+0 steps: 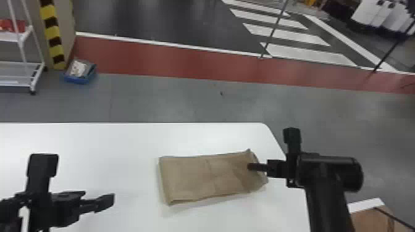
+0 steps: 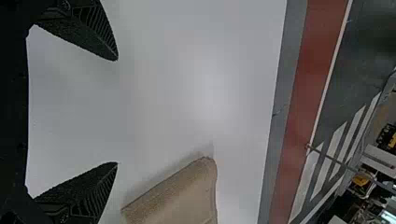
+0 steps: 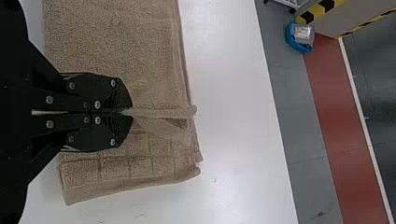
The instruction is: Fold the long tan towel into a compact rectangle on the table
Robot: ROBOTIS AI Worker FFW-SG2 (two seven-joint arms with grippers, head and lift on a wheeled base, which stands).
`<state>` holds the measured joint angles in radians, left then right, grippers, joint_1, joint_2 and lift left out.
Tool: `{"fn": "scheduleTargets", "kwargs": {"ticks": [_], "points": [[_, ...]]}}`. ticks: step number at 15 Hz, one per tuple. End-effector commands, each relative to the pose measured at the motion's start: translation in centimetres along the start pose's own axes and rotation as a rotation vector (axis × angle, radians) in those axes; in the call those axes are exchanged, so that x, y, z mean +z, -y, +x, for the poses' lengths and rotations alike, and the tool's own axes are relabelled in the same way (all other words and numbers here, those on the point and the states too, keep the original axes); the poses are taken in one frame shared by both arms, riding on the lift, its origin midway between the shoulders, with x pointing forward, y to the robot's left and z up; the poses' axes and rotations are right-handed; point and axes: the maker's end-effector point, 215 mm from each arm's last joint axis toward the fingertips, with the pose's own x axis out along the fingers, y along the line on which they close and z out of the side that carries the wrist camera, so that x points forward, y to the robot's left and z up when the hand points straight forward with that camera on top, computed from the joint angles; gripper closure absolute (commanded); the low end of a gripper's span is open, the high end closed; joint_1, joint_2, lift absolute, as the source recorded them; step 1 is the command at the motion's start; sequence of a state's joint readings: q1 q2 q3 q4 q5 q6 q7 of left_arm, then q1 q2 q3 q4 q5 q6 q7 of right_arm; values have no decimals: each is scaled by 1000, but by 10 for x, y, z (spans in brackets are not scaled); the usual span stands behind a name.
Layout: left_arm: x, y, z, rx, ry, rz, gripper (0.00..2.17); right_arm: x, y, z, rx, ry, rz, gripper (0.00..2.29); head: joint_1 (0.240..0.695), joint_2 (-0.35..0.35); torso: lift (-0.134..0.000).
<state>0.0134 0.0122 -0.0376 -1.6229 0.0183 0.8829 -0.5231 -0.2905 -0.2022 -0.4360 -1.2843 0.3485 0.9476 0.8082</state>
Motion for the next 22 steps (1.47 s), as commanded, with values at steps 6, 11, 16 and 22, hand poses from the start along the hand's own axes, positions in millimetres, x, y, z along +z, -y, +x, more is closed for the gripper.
{"fn": "scheduleTargets", "kwargs": {"ticks": [6,11,16,22], "points": [[0,1,3,-2,2,5,83,10,25,-8,-51,11,-5,1264,695,-350,0],[0,-2,3,1,2,3,83,13,14,-7,-24,15,12,1264,695,-350,0],[2,-4,3,4,2,2,83,25,2,-20,9,49,41,1268,695,-350,0],[1,-2,5,-1,8,4,83,22,32,-23,-29,65,56,1264,695,-350,0]]}}
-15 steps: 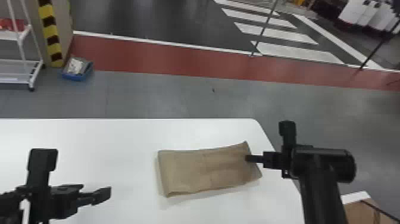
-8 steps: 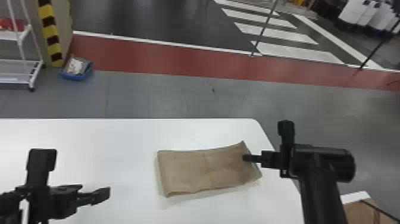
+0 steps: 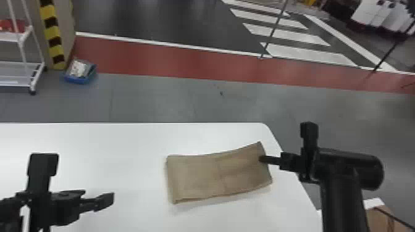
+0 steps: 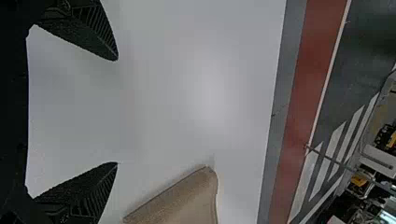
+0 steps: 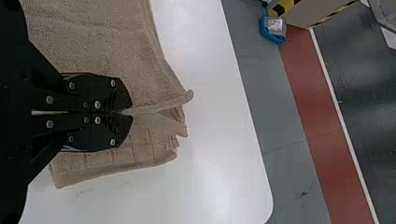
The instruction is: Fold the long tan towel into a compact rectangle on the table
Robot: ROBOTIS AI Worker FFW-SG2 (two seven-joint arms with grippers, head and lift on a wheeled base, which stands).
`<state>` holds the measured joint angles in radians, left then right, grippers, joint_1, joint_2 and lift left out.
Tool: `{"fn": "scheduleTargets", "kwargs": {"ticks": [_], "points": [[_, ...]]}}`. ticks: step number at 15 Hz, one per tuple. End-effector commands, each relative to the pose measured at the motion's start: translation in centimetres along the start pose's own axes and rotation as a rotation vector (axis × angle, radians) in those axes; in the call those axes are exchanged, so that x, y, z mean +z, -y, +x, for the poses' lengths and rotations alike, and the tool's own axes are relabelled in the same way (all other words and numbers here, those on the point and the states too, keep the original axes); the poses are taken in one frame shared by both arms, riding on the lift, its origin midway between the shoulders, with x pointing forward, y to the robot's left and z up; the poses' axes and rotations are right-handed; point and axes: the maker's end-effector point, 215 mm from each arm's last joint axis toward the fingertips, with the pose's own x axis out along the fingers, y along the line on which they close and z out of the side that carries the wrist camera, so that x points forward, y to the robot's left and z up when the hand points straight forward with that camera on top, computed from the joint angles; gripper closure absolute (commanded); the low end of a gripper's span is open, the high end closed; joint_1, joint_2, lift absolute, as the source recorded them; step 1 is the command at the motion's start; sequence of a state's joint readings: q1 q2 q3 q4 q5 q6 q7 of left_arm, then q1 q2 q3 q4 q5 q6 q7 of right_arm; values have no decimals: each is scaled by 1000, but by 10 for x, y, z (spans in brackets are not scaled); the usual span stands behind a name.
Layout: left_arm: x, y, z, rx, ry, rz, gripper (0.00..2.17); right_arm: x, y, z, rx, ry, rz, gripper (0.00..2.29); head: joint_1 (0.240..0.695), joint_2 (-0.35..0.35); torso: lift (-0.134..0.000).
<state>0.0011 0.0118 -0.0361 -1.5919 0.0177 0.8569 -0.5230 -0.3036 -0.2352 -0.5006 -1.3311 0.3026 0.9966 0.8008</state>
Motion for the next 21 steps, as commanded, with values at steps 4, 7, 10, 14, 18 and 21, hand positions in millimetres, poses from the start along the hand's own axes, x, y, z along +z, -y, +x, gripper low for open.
{"fn": "scheduleTargets", "kwargs": {"ticks": [4,7,10,14,18,21], "points": [[-2,0,1,-1,-3,1,83,-9,5,11,-16,-24,-29,1264,695,-350,0],[-5,4,2,-6,-6,1,83,-12,23,8,-62,-46,-36,1224,695,-350,0],[-5,5,2,-9,-6,4,83,-17,44,2,-115,-54,-24,-2,695,-350,0],[-7,9,4,-15,-11,7,83,-21,60,-7,-138,-55,-14,46,695,-350,0],[-10,9,3,-15,-14,5,83,-33,74,-7,-170,-82,-52,53,695,-350,0],[-15,9,4,-14,-20,1,83,-39,81,5,-205,-93,-127,60,695,-350,0]]}}
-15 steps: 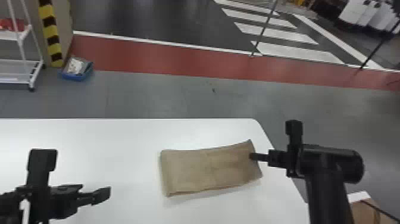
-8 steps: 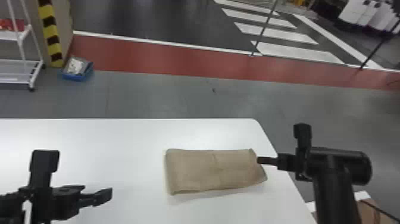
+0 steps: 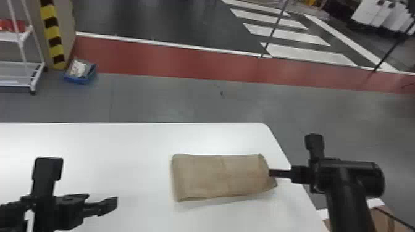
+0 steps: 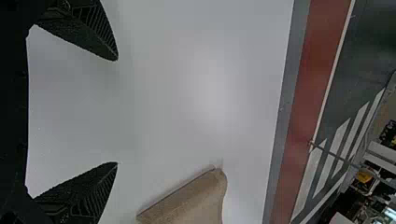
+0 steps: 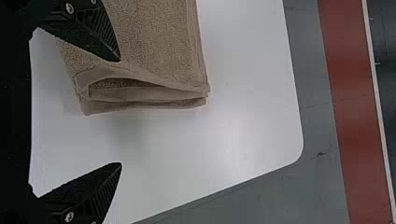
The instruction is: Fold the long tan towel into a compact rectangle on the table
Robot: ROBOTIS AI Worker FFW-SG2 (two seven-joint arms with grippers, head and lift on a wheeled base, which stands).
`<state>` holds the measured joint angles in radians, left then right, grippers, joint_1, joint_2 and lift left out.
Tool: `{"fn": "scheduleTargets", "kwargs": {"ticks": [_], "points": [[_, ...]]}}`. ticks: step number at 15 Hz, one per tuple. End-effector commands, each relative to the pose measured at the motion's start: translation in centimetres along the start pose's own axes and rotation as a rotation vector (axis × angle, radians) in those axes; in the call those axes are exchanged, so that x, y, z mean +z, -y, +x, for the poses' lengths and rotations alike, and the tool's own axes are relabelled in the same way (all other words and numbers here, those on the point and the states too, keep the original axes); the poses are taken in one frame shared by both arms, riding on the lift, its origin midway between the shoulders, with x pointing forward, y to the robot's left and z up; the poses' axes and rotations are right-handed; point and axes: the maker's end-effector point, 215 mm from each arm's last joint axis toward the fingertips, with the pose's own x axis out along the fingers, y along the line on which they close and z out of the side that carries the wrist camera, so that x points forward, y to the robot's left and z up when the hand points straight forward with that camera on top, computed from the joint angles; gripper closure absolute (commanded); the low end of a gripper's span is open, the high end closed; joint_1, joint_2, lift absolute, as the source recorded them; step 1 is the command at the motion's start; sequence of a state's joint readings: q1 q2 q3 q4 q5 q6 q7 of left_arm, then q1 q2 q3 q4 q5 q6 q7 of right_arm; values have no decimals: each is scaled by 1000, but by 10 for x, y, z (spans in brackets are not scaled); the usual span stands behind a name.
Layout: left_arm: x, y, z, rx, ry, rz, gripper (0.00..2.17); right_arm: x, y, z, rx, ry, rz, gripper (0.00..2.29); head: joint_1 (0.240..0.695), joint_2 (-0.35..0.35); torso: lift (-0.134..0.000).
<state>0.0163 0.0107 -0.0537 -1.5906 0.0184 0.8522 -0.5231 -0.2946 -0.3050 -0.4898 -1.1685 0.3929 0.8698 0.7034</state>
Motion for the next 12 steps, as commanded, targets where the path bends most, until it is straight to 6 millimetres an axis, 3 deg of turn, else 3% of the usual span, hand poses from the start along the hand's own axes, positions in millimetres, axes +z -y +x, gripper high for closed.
{"fn": "scheduleTargets", "kwargs": {"ticks": [1,8,12], "points": [[-4,0,0,0,-2,-1,83,-4,0,11,-18,0,-54,60,695,-350,0],[-4,-2,-2,4,3,-4,87,-17,-7,36,-24,21,-145,70,695,-350,0],[-2,-4,-2,6,6,-2,87,-23,-10,42,-20,13,-160,228,695,-350,0]]}}
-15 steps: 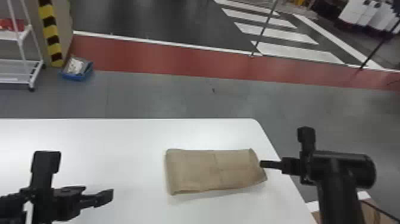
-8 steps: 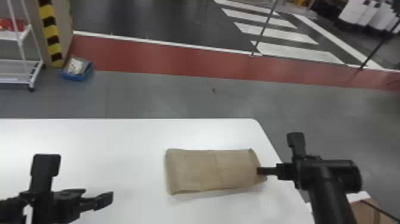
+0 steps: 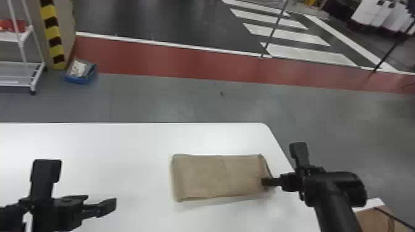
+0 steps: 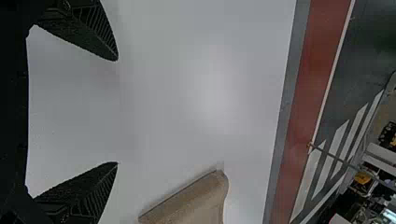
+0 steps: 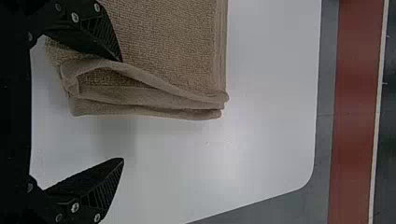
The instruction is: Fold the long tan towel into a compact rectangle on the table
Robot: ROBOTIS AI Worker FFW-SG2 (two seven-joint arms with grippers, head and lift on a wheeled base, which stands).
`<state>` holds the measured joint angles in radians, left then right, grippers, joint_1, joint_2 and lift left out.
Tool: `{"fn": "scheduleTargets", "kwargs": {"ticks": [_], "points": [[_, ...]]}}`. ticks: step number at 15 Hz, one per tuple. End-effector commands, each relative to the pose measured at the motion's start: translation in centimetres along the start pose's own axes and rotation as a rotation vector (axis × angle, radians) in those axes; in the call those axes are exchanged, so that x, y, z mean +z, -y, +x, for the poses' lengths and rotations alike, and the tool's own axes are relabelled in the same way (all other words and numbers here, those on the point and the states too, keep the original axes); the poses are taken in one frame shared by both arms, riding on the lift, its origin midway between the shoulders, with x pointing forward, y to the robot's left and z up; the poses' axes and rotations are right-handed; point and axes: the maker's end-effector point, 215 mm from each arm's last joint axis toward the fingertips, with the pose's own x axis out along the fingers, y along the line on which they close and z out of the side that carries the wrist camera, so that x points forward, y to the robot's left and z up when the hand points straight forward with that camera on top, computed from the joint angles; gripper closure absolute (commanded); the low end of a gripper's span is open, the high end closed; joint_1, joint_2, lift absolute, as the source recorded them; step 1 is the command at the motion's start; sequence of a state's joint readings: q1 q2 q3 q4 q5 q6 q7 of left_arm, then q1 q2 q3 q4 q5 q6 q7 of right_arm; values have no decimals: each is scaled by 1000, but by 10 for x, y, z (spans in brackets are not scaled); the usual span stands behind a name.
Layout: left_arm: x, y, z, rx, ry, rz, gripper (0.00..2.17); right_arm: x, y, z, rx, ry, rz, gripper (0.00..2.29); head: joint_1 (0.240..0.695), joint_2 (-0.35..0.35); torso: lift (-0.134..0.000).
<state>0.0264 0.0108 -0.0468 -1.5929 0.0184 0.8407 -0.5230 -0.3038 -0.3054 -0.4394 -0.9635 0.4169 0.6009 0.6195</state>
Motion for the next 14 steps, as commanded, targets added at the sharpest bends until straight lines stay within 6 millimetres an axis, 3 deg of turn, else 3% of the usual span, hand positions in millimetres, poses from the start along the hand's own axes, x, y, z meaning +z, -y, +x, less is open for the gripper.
{"fn": "scheduleTargets", "kwargs": {"ticks": [1,4,6,7,10,14], "points": [[0,-2,-1,3,1,0,87,-2,-4,3,8,1,-13,323,695,-350,0],[0,-3,-1,3,2,-2,87,-2,-8,5,18,7,-8,853,695,-350,0],[1,-4,-1,4,2,-3,87,-1,-9,5,24,15,2,1514,695,-350,0],[1,-4,-1,4,2,-3,87,-1,-8,4,23,15,5,1632,695,-350,0],[1,-4,-2,3,4,-5,87,6,-13,0,60,56,54,1659,695,-350,0],[-1,-6,-4,5,2,-8,87,23,-27,-41,151,107,171,1659,695,-350,0]]}}
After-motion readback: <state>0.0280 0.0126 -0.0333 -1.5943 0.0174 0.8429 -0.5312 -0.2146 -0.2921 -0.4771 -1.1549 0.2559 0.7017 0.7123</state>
